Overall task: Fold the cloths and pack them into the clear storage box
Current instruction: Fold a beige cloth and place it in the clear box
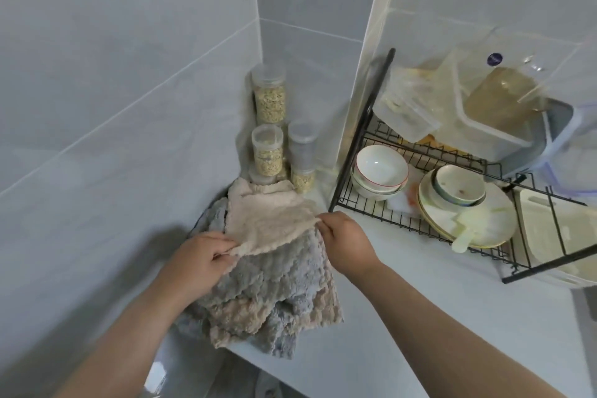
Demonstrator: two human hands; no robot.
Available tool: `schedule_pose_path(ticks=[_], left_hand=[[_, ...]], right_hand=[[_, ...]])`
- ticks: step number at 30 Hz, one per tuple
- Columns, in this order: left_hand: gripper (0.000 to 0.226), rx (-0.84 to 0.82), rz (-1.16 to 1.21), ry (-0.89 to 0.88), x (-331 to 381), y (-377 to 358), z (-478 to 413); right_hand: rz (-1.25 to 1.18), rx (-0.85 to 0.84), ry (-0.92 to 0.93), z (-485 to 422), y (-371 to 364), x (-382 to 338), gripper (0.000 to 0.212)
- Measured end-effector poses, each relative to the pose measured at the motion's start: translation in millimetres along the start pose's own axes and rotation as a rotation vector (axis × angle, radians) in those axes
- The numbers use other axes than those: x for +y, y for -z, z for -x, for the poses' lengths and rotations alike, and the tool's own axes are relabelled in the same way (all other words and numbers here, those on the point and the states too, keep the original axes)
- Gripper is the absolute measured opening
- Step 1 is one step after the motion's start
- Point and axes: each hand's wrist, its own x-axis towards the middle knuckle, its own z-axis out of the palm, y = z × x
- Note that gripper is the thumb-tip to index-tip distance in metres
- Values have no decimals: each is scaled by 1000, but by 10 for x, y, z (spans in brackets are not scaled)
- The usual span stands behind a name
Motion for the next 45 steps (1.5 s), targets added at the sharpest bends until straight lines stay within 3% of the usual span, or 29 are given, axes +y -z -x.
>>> schedule_pose_path(ticks=[6, 9, 12, 18, 22, 25, 32, 38, 42, 45], left_hand=[[21, 251, -19, -33, 643, 483, 117], [33, 313, 53, -137, 1259, 582, 196], [23, 271, 125, -191, 1822, 477, 202], [13, 93, 54, -331, 2648, -252, -35], [27, 44, 34, -389, 3056, -661, -87], [24, 18, 30, -442, 3232, -821, -18], [17, -168, -118, -505, 2876, -1304, 412], [19, -486, -516, -513, 1895, -2124, 643], [8, -642, -505, -516, 1532, -2361, 775], [19, -626, -482, -507, 1578, -2329, 740]], right_hand=[[13, 324, 165, 293, 879, -206, 24], [19, 406, 116, 656, 1405, -54, 23], [33, 442, 51, 1112, 1912, 251, 26], [80, 387, -134, 1862, 2515, 1018, 9], [74, 458, -221, 2256, 2805, 1288, 11], [4, 498, -260, 2544, 2965, 1364, 11], [10, 195, -238, 3086, 2533, 1594, 10], [112, -138, -275, 3262, 1471, 2076, 26], [151, -328, -316, 3353, 1061, 2218, 26], [164, -390, -361, 3308, 1023, 2240, 19]])
